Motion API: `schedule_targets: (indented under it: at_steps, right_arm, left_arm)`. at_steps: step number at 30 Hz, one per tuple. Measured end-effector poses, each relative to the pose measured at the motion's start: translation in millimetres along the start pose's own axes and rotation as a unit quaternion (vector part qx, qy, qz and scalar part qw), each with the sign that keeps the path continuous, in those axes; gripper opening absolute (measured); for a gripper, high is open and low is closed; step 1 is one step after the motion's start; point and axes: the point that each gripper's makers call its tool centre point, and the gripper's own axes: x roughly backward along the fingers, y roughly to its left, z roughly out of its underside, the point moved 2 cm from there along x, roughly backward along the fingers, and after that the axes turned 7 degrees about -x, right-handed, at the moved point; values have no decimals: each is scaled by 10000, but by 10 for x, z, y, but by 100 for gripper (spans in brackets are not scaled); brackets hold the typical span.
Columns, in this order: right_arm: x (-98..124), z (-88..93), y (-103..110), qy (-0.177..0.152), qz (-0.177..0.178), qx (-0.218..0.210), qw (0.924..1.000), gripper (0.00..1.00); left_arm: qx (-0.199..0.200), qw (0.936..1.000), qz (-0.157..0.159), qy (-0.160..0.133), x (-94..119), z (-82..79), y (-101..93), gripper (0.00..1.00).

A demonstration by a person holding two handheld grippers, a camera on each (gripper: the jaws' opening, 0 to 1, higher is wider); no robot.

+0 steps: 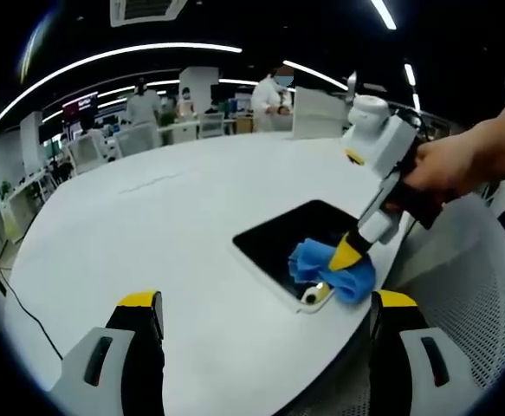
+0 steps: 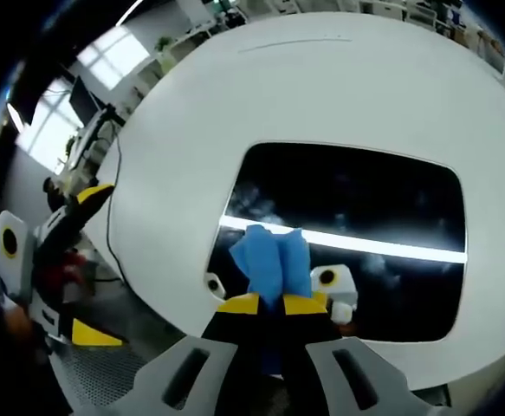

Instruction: Wipe the mirror surface with the cleaning cloth until all visible marks leave the cleaned area.

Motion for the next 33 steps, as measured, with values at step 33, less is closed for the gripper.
schedule_targets:
  at_steps: [33]
  right_arm:
    - [171, 58, -405, -47, -14, -456, 9989, 2]
  left_arm:
    - [-34, 10000, -20, 80, 4, 25, 1, 100]
